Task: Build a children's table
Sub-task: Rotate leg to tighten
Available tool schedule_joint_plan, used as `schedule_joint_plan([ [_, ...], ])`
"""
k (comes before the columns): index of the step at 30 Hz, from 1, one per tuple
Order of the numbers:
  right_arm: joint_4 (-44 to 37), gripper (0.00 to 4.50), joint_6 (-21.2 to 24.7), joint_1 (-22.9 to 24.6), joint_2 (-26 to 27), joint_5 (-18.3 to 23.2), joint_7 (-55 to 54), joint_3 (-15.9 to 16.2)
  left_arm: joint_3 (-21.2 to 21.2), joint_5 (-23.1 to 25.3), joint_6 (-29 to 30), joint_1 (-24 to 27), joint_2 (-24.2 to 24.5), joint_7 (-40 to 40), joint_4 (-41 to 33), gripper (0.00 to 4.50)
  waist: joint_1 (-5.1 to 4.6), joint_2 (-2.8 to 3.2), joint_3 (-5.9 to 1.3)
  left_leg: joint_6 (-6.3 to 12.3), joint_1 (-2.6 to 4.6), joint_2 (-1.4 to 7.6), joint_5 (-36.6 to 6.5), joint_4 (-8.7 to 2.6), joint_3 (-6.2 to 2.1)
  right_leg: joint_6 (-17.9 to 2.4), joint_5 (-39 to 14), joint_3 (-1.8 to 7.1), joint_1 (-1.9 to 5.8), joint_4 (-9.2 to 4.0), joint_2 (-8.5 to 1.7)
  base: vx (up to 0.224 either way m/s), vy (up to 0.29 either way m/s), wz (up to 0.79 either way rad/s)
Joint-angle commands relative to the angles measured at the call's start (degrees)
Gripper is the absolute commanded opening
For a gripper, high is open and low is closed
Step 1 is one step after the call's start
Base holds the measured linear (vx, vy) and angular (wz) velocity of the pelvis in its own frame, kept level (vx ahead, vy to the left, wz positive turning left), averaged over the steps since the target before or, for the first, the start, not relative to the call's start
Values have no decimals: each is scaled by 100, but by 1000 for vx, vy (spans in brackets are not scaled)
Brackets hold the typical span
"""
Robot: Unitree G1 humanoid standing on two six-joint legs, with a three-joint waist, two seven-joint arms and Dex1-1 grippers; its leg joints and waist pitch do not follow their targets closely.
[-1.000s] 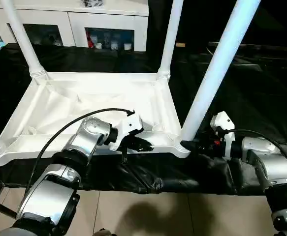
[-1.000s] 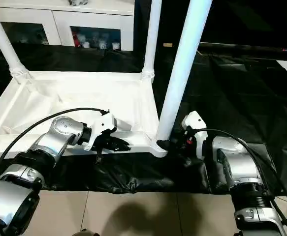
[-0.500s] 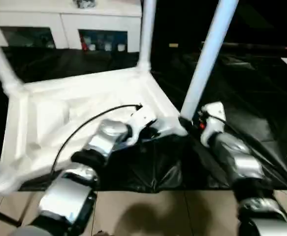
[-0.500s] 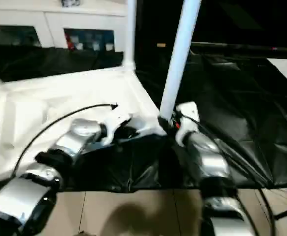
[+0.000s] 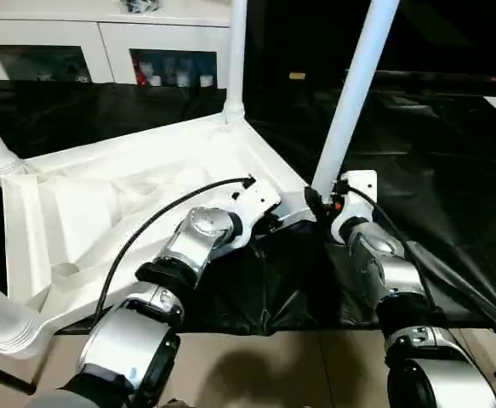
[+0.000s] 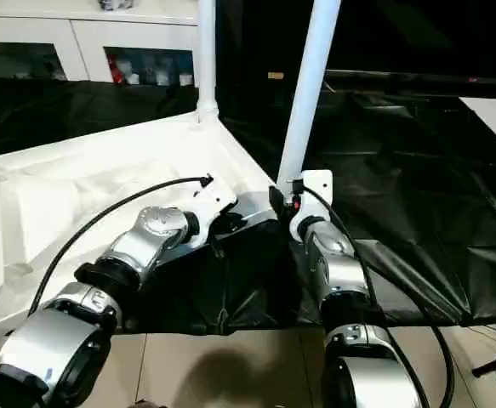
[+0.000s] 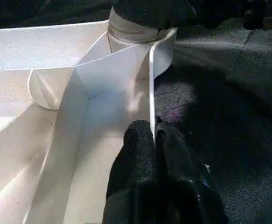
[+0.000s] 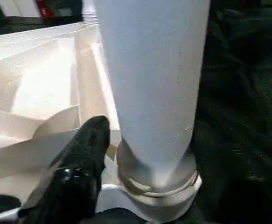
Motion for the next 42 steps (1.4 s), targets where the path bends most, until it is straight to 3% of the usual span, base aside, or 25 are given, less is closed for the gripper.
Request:
schedule_joint_plan([
  [1,190,320,77,2,201,-36,739,663,-269,-233,-476,10,-249,-630,-326,0,20,-16,-351,409,62,308,-1007,-359,-166,-1361,-765,338,277,-383,-452,0,0,0],
  [7,70,320,11,65,-361,-41,1743,825,-265,-307,-700,53,186,-1316,-399,0,24,-18,-344,516,64,314,-994,-342,-155,-1429,-777,341,265,-381,-447,0,0,0],
  [12,-89,320,0,190,-715,-88,2528,1020,-278,-378,-745,110,380,-1735,-515,0,70,-28,-355,536,71,344,-871,-332,-143,-1567,-458,334,271,-323,-437,0,0,0],
  [15,-276,320,-2,329,-1032,-33,3195,1241,-332,-459,-778,207,542,-2152,-643,0,158,-29,-349,624,60,354,-836,-317,-126,-1554,-443,328,282,-311,-437,0,0,0],
  [21,-607,320,51,525,-1264,67,3869,1394,-346,-502,-771,325,694,-2534,-805,0,225,-29,-334,427,80,367,-1098,-337,-137,-1432,-959,332,252,-356,-452,0,0,0],
  [29,-1210,320,339,841,-1506,214,4802,1768,-435,-603,-642,408,881,-3029,-973,0,248,-44,-336,431,61,354,-1085,-336,-141,-1377,-985,330,253,-356,-443,0,0,0],
  [30,-1298,296,367,898,-1545,213,4928,1845,-458,-593,-624,418,920,-3119,-997,0,262,-44,-335,445,64,364,-1076,-336,-142,-1362,-993,335,249,-355,-454,0,0,0],
  [37,-1454,244,457,1004,-1620,195,5165,2003,-472,-597,-552,413,972,-3306,-1021,0,278,-40,-318,279,90,371,-1299,-358,-151,-1269,-1423,339,218,-401,-464,0,0,0],
  [42,-1582,208,546,1073,-1626,216,5204,2028,-485,-620,-542,392,972,-3321,-994,0,287,-38,-333,303,83,367,-1176,-350,-150,-1292,-1186,338,227,-372,-458,0,0,0],
])
